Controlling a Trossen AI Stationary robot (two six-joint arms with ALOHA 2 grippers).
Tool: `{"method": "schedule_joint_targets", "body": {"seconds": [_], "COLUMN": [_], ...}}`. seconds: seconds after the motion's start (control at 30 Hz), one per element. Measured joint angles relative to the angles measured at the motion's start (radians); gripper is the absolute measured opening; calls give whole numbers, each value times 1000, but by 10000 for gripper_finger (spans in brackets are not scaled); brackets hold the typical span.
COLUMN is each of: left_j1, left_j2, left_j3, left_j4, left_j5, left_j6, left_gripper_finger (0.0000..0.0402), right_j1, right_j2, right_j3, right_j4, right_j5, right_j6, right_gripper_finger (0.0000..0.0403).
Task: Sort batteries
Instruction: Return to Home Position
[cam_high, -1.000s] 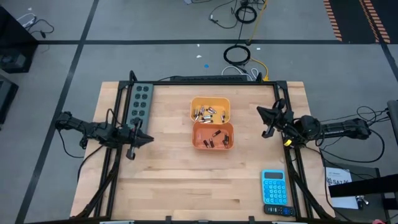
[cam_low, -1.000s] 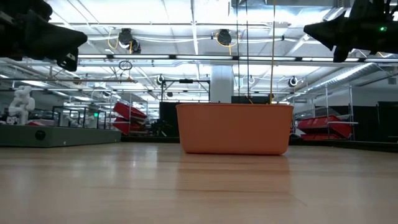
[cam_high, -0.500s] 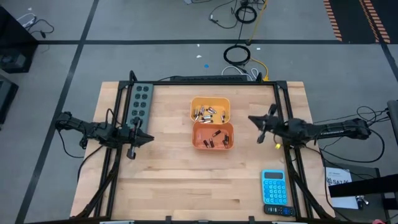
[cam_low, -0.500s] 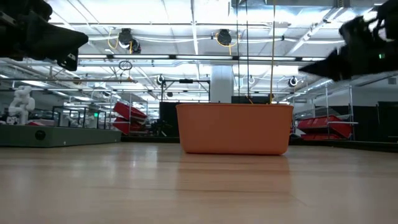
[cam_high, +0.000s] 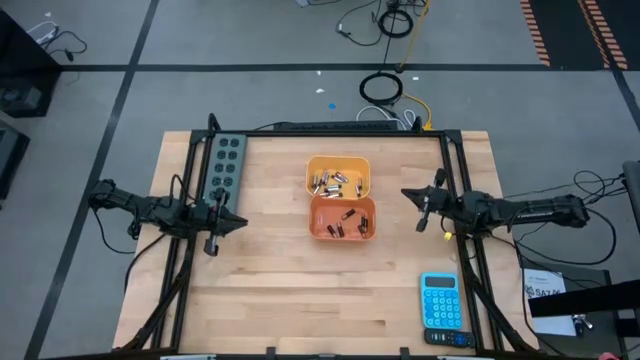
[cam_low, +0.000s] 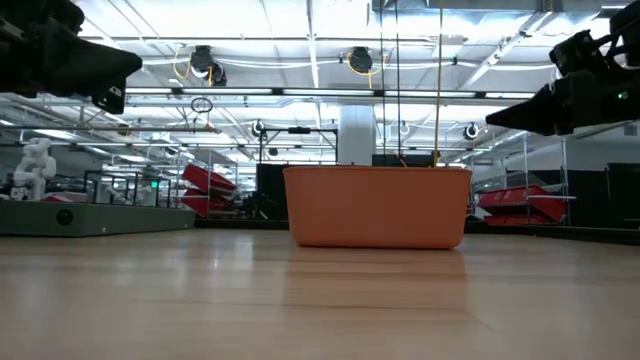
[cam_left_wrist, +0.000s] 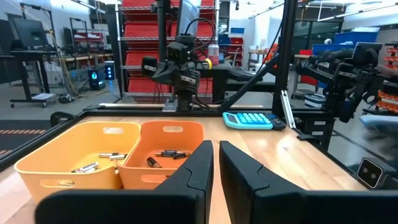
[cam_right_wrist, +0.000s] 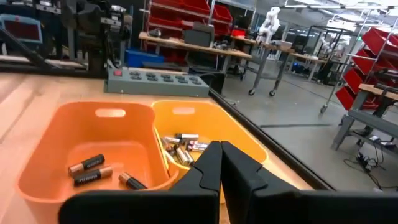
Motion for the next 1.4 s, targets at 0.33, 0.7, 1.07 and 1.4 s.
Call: {"method": "schedule_joint_targets", "body": {"seconds": [0.33, 0.7, 1.07, 1.4], "left_j1": [0, 0, 0, 0], "left_j2": [0, 1, 1, 1], "left_j3": [0, -1, -1, -1], "left_j4": [0, -1, -1, -1], "left_j5": [0, -1, -1, -1], "left_j6": [0, 0, 0, 0], "left_gripper_finger": [36, 36, 36, 36], "right_j1": [0, -22, -24, -24], "right_j2": [-144, -153, -148, -148], "right_j3": [0, 0, 0, 0], "right_j4": [-10, -10, -11, -10], "right_j5": [1, -170, -232, -232], "right_j6": [-20, 109, 139, 139], "right_gripper_finger": [0, 0, 0, 0]}}
